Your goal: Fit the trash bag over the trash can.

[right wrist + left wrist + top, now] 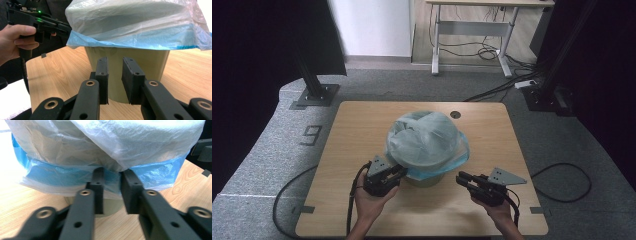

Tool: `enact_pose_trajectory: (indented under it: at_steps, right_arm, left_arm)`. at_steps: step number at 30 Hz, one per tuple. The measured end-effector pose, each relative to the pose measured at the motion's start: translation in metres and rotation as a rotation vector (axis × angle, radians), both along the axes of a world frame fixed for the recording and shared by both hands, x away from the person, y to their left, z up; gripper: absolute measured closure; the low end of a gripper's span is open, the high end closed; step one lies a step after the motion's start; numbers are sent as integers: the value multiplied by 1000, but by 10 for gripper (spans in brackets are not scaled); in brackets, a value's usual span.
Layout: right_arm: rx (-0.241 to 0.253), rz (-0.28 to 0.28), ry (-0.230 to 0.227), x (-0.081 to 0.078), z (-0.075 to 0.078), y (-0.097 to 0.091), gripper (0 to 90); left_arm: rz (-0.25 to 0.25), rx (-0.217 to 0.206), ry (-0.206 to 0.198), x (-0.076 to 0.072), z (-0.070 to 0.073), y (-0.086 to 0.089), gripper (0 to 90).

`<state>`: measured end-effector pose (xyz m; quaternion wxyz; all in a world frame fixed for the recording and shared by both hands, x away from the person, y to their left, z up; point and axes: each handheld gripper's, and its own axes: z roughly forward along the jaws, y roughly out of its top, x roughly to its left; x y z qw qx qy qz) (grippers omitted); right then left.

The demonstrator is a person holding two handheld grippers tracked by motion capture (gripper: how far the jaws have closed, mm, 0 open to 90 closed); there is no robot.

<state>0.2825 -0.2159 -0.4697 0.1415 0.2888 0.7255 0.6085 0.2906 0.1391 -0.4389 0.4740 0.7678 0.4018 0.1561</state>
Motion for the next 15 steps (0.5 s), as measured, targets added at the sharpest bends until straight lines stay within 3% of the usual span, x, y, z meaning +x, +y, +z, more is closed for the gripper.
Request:
enact_pose_trajectory:
  at_steps: [1,5,8,15]
  right_arm:
    - [0,0,-2,-1,1,0,738]
    - [2,-5,-1,-1,1,-1,739]
    - [4,-9,0,0,1,-2,740]
    - [5,-17,6,0,-1,-5,743]
  left_arm:
    - [-7,-1,5,1,0,0,818]
    - [-30,-11,19,5,-2,3,900]
    - [-49,-21,30,7,-3,5,900]
    - [-59,1,48,8,-11,6,900]
